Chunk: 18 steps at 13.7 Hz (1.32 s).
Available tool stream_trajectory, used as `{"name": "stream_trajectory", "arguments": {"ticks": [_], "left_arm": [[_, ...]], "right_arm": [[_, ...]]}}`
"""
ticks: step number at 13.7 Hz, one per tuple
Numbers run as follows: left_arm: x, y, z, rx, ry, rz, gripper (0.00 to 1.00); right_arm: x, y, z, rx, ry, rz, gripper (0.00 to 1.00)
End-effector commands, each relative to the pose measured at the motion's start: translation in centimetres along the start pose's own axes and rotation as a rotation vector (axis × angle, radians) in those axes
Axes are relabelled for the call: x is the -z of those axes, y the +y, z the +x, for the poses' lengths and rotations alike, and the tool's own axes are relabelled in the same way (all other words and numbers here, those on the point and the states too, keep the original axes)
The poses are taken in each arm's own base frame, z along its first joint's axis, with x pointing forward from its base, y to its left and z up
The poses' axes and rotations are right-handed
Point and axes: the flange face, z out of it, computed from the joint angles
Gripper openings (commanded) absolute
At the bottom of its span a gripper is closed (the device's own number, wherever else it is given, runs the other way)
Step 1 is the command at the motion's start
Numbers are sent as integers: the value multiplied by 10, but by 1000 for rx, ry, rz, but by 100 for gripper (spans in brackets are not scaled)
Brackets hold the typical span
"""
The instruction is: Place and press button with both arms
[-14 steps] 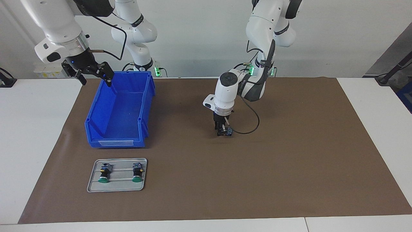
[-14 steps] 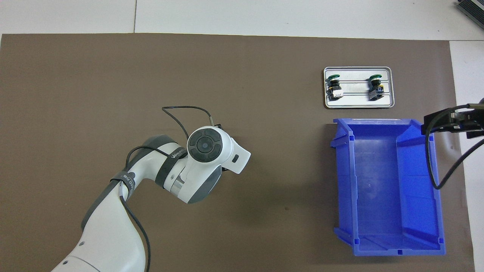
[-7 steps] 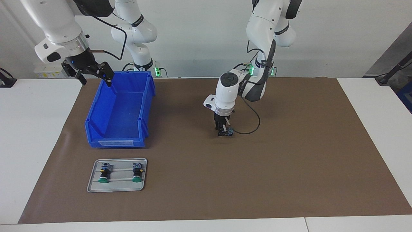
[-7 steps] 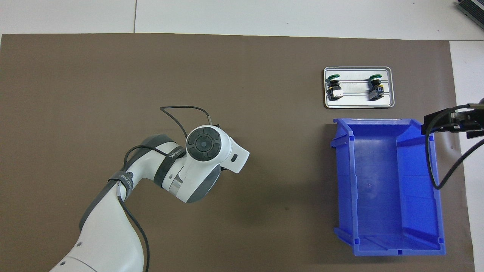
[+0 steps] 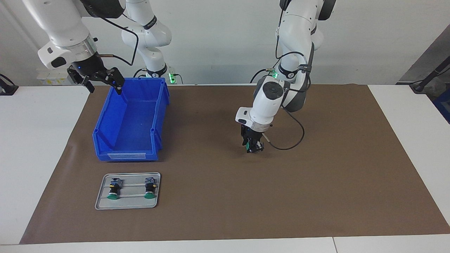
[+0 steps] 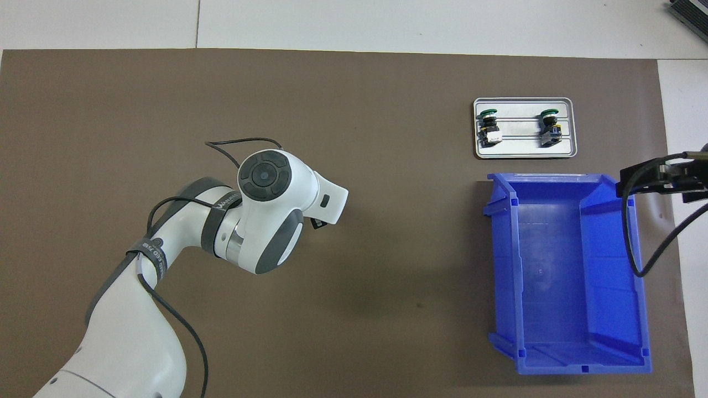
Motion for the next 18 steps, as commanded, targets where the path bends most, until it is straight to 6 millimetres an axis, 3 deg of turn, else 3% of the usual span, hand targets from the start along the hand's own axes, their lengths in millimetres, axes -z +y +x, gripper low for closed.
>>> {"name": "stream_trajectory", "arguments": {"ticks": [1, 4, 6, 10, 15, 18], "left_arm": [[41, -22, -24, 36, 129, -75, 2], [60, -50, -64, 28, 241, -197, 2], [58, -60, -98, 11, 295, -237, 2], [51, -59, -155, 3, 494, -255, 0], [31, -41, -187, 66, 697, -251, 0], [16, -32, -192, 82, 755, -258, 0]], "right_arm": [[1, 2, -6, 24, -4, 4, 100], [1, 2, -6, 24, -4, 4, 100], [1, 2, -6, 24, -4, 4, 100], [1, 2, -6, 24, -4, 4, 100], [1, 2, -6, 24, -4, 4, 100], [1, 2, -6, 24, -4, 4, 100]]}}
